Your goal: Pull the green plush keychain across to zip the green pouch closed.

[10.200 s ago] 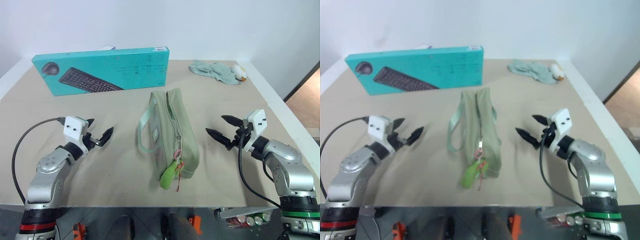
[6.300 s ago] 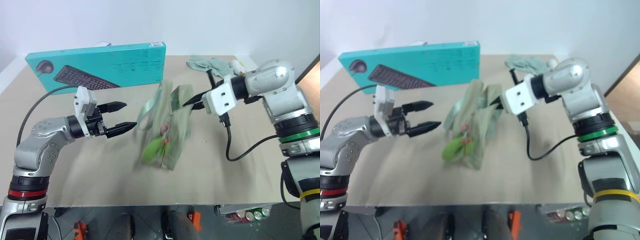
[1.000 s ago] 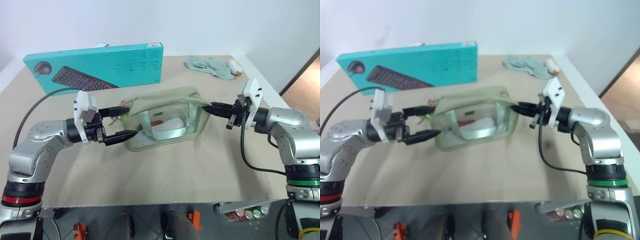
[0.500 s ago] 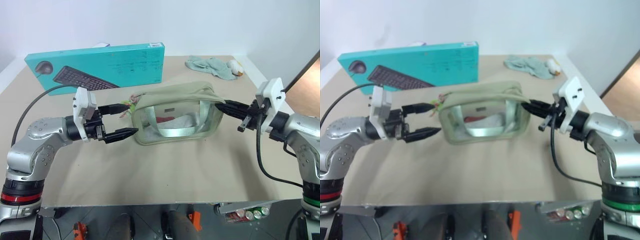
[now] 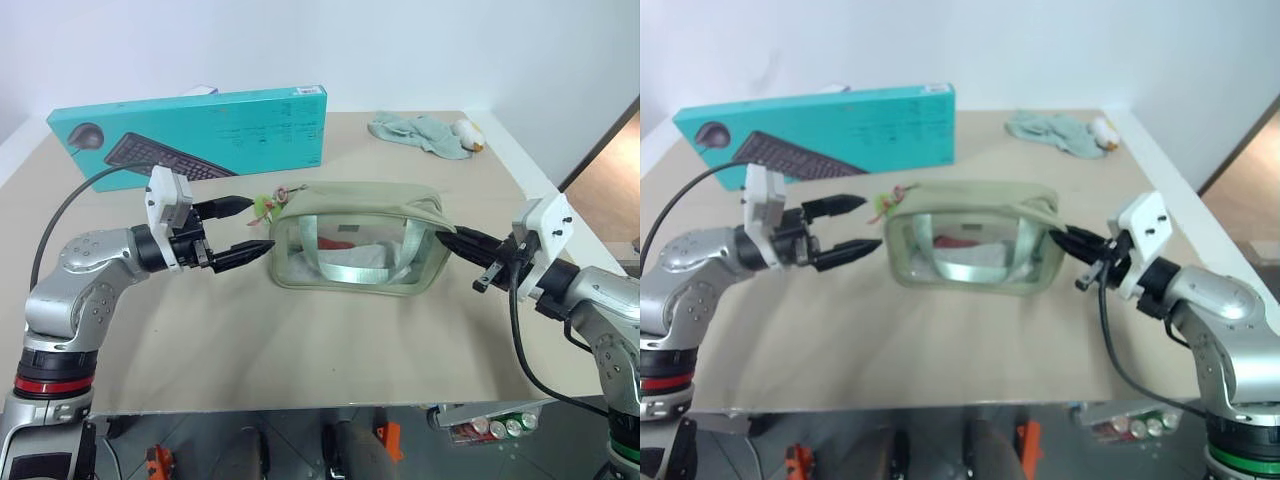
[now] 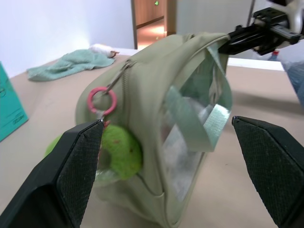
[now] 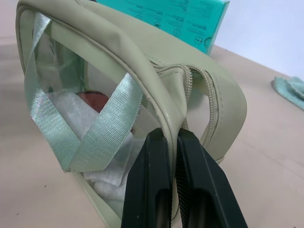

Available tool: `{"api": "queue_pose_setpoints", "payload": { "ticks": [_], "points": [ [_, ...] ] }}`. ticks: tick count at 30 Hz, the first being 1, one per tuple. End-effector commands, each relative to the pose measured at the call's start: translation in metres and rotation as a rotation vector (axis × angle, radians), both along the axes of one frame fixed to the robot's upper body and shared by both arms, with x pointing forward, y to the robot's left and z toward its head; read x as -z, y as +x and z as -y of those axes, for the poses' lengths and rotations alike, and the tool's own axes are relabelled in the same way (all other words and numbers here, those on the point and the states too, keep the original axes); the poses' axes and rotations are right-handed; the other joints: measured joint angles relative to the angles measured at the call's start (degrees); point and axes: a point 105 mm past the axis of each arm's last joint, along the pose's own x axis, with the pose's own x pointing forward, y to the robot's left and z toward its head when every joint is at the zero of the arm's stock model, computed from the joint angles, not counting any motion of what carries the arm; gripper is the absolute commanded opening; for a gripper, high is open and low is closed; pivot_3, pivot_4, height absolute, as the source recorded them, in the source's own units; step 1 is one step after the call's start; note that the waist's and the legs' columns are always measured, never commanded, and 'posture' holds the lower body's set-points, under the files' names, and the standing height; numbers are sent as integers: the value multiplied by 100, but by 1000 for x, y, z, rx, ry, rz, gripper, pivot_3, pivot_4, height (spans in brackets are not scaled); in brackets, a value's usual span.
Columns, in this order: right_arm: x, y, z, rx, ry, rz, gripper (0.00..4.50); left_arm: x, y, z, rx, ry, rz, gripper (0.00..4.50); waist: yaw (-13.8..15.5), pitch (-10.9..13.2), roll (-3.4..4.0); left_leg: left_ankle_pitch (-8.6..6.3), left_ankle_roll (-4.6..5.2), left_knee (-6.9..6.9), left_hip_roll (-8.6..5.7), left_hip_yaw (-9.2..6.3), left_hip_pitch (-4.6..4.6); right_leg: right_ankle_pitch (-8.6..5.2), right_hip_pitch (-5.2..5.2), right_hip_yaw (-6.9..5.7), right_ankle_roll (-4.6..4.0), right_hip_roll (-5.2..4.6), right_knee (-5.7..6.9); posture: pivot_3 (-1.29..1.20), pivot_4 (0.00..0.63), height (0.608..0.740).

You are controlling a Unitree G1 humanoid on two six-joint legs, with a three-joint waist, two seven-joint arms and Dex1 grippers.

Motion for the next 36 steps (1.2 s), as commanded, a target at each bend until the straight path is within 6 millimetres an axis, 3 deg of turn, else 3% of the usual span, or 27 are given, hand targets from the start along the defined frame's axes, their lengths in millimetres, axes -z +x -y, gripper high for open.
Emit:
{"api": "queue_pose_setpoints", "payload": {
  "ticks": [1,7,16,22,36],
  "points": [
    [-5,0,-4,-12,-13,49,20,-9,15,-16,-119,-16,14,4500,0,0,0,0,0,0,0,-1,0,0,0,-1,0,1,0,0,150,740],
    [-5,2,-6,-22,-14,61,20,2,36,-21,-230,26,-25,4500,-6,0,-1,0,0,0,0,-1,2,1,1,1,-1,6,0,0,150,740],
    [-5,4,-4,-19,-24,68,20,9,47,-2,-180,22,0,4500,-9,0,-1,0,0,0,-1,1,2,3,2,3,-2,5,0,0,150,740],
    [-3,3,-2,-15,-33,66,20,11,62,0,-192,39,37,4500,-9,-1,-2,0,0,0,-1,-1,1,4,2,1,-3,8,0,0,150,740],
    [-3,2,2,-4,-56,68,20,16,58,18,-20,56,10,4500,-9,-1,-2,0,0,1,-5,1,-1,5,1,3,0,5,0,0,150,740]
  ]
}}
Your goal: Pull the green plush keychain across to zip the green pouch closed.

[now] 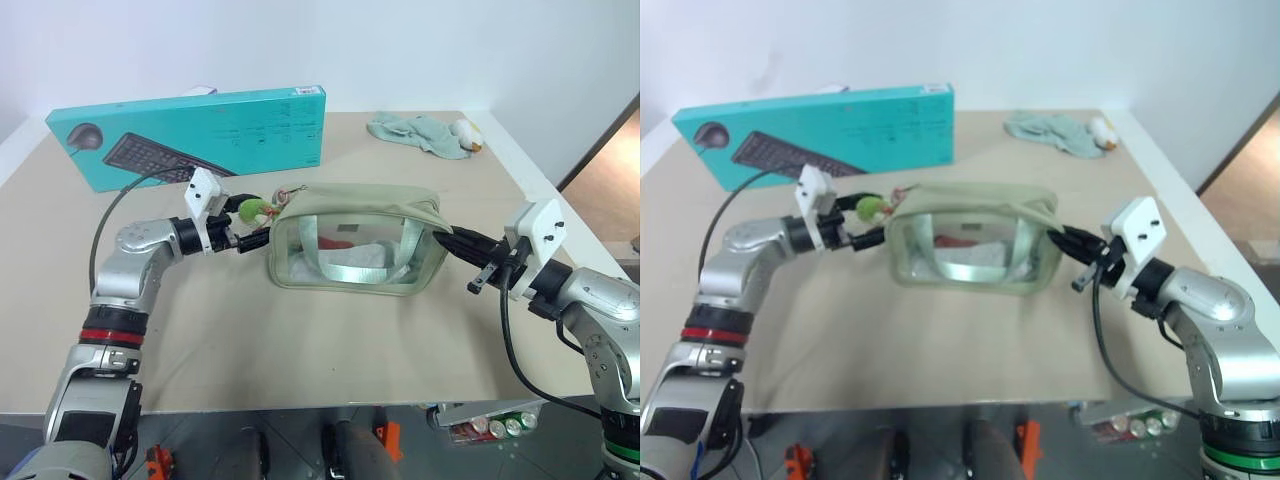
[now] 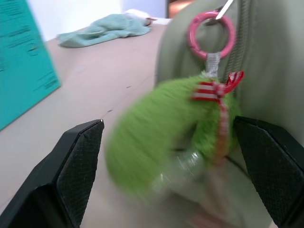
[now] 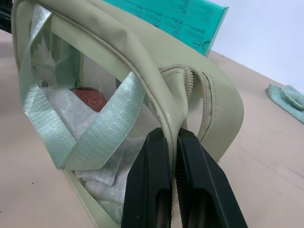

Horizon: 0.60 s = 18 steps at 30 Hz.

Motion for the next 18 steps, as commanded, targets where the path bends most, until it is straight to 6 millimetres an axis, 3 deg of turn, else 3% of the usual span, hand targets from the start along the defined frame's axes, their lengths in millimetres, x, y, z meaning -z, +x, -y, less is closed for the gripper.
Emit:
{"api": "queue_pose_setpoints", "payload": {
  "ticks": [1,8,9,18],
  "points": [
    [-8,-3,0,-3,-20,37,20,-16,-3,3,52,0,39,4500,0,0,0,0,0,0,0,0,0,0,0,-1,0,0,0,0,150,740],
    [-9,-3,1,-2,-26,37,20,-22,5,-3,24,-24,52,4500,1,0,0,0,0,1,-3,-1,-2,0,0,-1,1,-2,0,0,150,740],
    [-9,-4,1,-3,-27,38,0,-23,6,-4,15,-37,52,3975,1,0,0,0,0,1,-3,-1,-2,0,0,0,1,-2,0,0,150,740],
    [-9,-4,0,-8,-32,35,0,-22,8,-5,7,-52,38,1011,1,0,0,0,0,2,-3,-2,-2,1,0,-1,1,-2,0,0,150,740]
  ]
}}
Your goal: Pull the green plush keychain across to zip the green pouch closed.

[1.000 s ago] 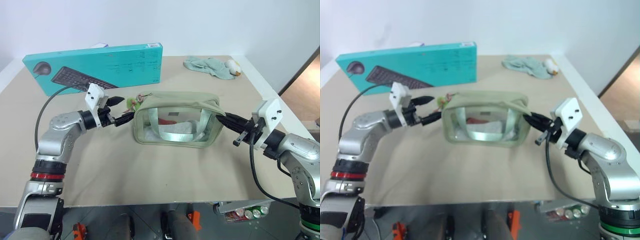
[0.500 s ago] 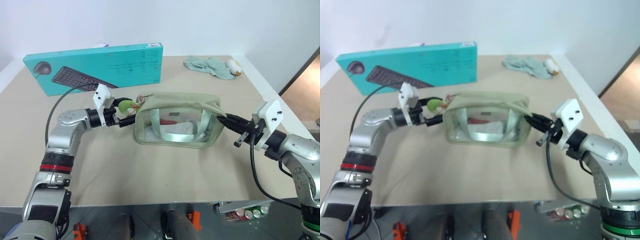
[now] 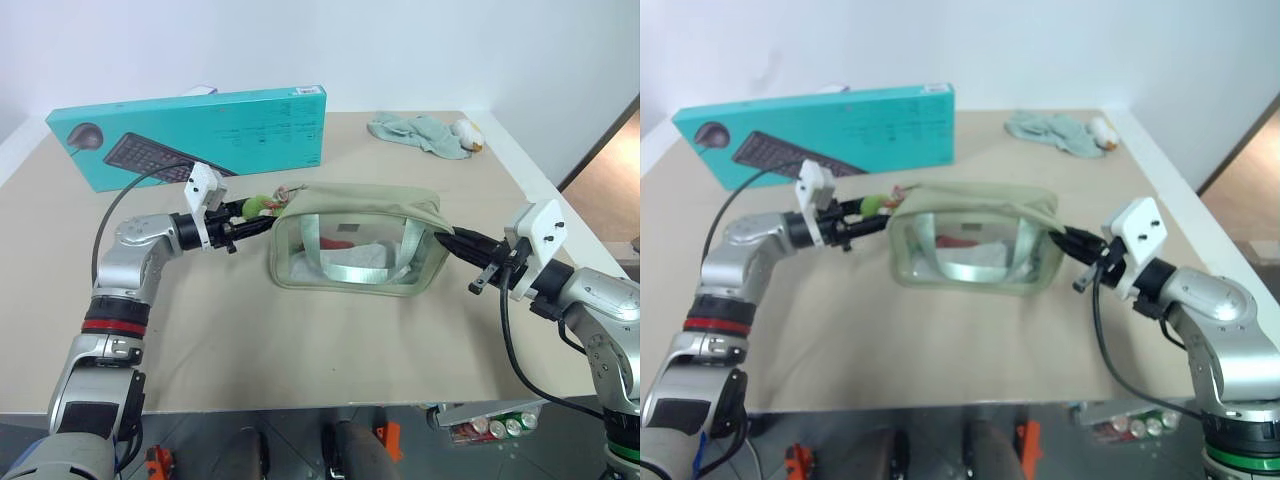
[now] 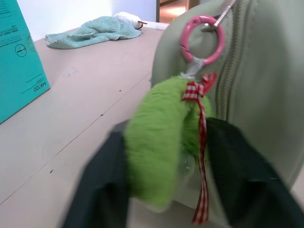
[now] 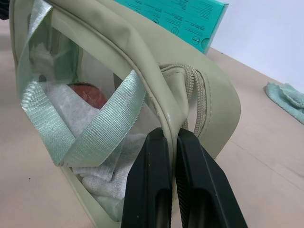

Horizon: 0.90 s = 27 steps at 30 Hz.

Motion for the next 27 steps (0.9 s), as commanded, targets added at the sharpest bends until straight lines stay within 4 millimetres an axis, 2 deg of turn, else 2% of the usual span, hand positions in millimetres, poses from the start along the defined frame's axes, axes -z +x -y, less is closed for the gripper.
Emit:
{"api": "queue_pose_setpoints", "payload": {
  "ticks": [1,3,6,14,17,22,27],
  "points": [
    [-9,-4,-1,-14,-20,34,0,-19,1,-2,-2,-30,61,740,0,0,0,0,0,1,0,0,0,0,0,0,0,0,0,0,150,740],
    [-9,-4,-2,-15,-22,34,0,-20,2,-3,-2,-33,62,36,0,0,0,0,0,1,0,0,0,0,0,0,0,0,0,0,150,740],
    [-9,-4,-2,-18,-24,34,0,-26,1,-4,2,-43,74,10,0,0,0,0,0,1,0,0,0,0,0,0,0,0,0,0,150,740],
    [-11,-4,-1,-16,-30,33,0,-70,-9,-7,71,-87,128,10,-1,2,-3,0,0,5,-1,-2,-4,0,-1,-1,1,0,0,0,150,740],
    [-11,-3,0,-14,-36,33,0,-89,-18,3,142,-91,148,10,12,2,-4,0,0,5,-1,-4,-7,0,-1,-4,1,0,0,0,150,740],
    [-11,-1,-1,-18,-38,33,0,-101,-29,27,243,-90,171,10,11,2,-4,0,0,6,-7,-1,-6,0,0,1,4,-5,0,0,150,740],
    [-11,0,-1,-20,-38,35,0,-114,-39,59,347,-107,208,10,14,3,-5,0,0,10,-6,-5,-8,1,0,-3,5,-3,0,0,150,740]
  ]
}}
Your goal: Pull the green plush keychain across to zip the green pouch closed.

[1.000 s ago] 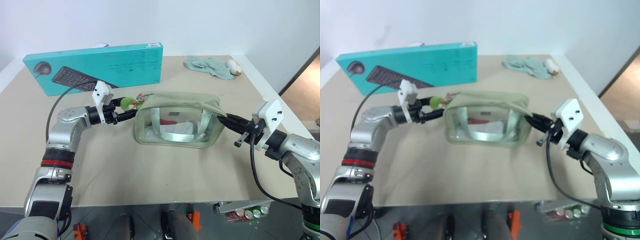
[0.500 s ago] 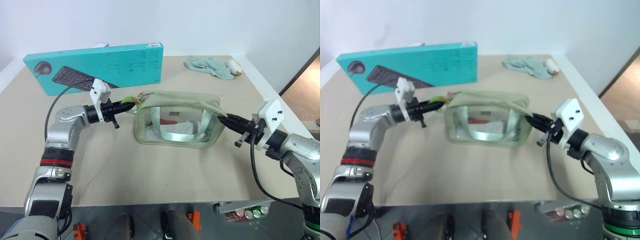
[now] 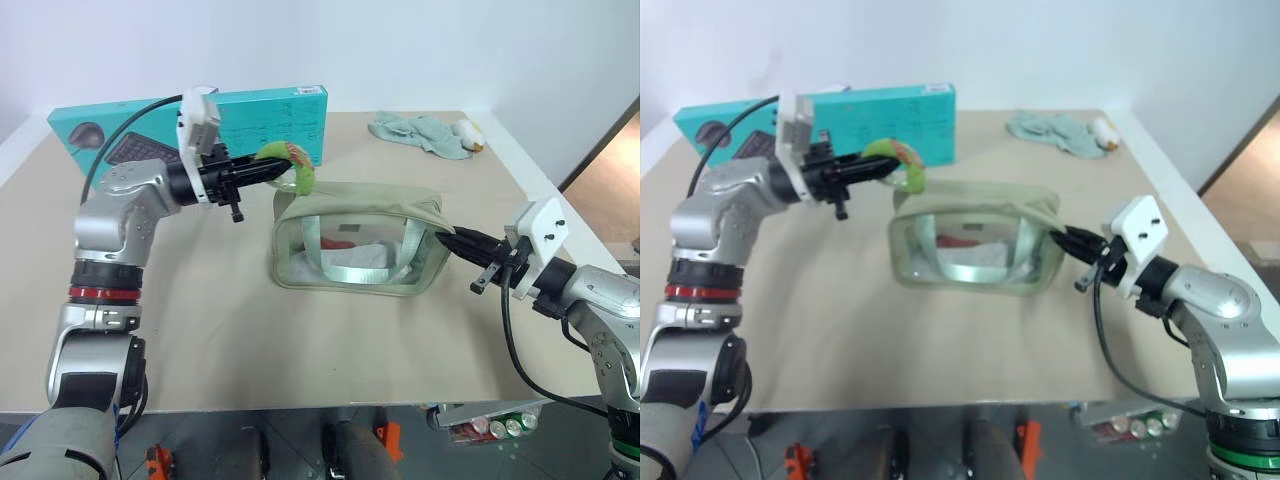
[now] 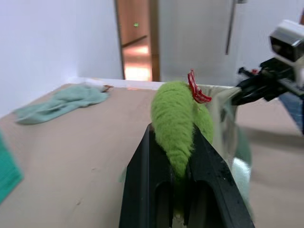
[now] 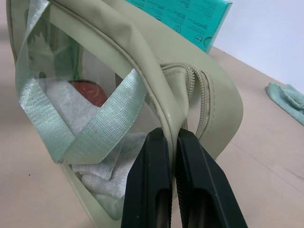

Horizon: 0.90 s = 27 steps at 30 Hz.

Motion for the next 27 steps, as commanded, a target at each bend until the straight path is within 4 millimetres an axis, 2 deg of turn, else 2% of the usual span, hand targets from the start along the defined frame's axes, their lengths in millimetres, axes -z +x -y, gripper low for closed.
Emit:
{"api": "queue_pose_setpoints", "payload": {
  "ticks": [1,8,20,23,27],
  "points": [
    [-10,-1,-3,-16,-17,39,0,-29,-14,21,85,-19,107,10,-6,0,-1,0,0,0,0,1,0,0,0,2,0,0,0,0,150,740],
    [-10,-2,0,-7,-20,41,0,-40,-25,52,184,-42,142,10,-15,1,-1,0,0,0,-2,1,-1,0,-1,5,0,0,0,0,150,740],
    [-11,-3,-1,-7,-20,42,0,-27,-33,80,240,-74,97,10,-11,2,-2,0,0,0,-5,-2,-3,-1,-2,4,2,0,0,0,150,740],
    [-11,-3,-2,-11,-20,43,0,-24,-34,85,237,-79,90,10,-10,2,-3,0,0,0,-5,-3,-3,-1,-1,3,2,-1,0,0,150,740],
    [-11,-2,-2,-12,-17,45,0,-19,-25,78,167,-46,73,10,-12,2,-3,0,0,0,-5,-4,-2,-1,-1,3,2,0,0,0,150,740]
  ]
}}
